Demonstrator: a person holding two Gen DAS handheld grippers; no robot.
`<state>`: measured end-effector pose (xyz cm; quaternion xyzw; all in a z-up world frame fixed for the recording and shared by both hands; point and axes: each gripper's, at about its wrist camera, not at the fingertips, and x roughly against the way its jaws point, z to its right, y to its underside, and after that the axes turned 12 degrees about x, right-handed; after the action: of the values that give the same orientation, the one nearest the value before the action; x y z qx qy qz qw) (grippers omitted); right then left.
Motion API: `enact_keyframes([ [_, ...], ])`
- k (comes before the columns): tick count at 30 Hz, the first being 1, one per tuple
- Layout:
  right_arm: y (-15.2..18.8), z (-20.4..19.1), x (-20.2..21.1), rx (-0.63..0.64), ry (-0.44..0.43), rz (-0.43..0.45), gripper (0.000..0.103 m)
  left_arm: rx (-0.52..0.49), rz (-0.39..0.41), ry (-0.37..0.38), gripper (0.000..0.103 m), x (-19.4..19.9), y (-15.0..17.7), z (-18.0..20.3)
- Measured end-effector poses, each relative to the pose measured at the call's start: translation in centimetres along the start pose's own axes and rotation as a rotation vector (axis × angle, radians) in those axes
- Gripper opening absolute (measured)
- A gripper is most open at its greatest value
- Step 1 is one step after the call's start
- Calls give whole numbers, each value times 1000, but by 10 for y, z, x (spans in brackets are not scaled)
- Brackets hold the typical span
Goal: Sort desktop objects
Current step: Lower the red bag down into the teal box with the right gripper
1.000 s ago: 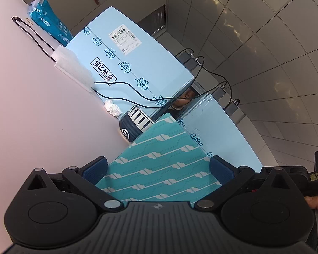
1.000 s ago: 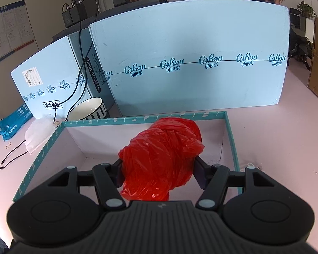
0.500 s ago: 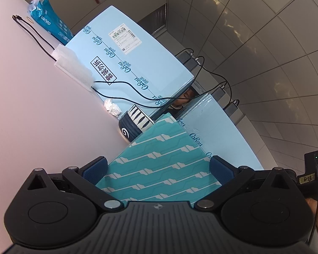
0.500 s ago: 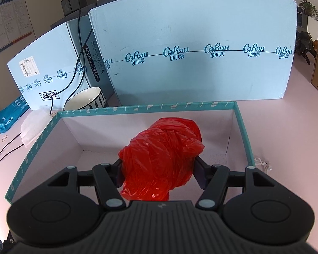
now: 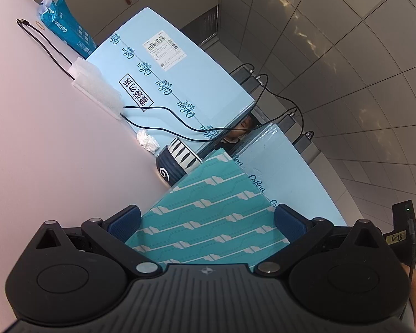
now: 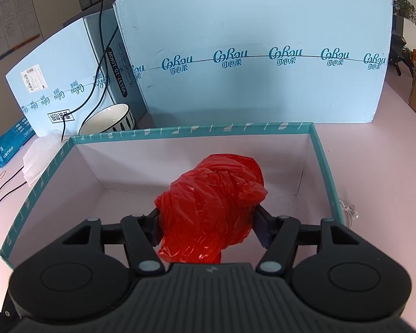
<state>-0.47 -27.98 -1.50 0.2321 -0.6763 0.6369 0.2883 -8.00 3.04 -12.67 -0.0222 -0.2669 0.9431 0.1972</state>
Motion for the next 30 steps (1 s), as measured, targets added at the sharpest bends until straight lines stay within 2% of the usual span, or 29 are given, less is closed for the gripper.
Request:
enact_keyframes([
  [17,0,-5,-5,16,17,-33,65,7,-1,2,103,0,-1,-1],
  [30,-10,-19,-8,37,-6,-53,65,12,-9,4,103,-2,-2,-3],
])
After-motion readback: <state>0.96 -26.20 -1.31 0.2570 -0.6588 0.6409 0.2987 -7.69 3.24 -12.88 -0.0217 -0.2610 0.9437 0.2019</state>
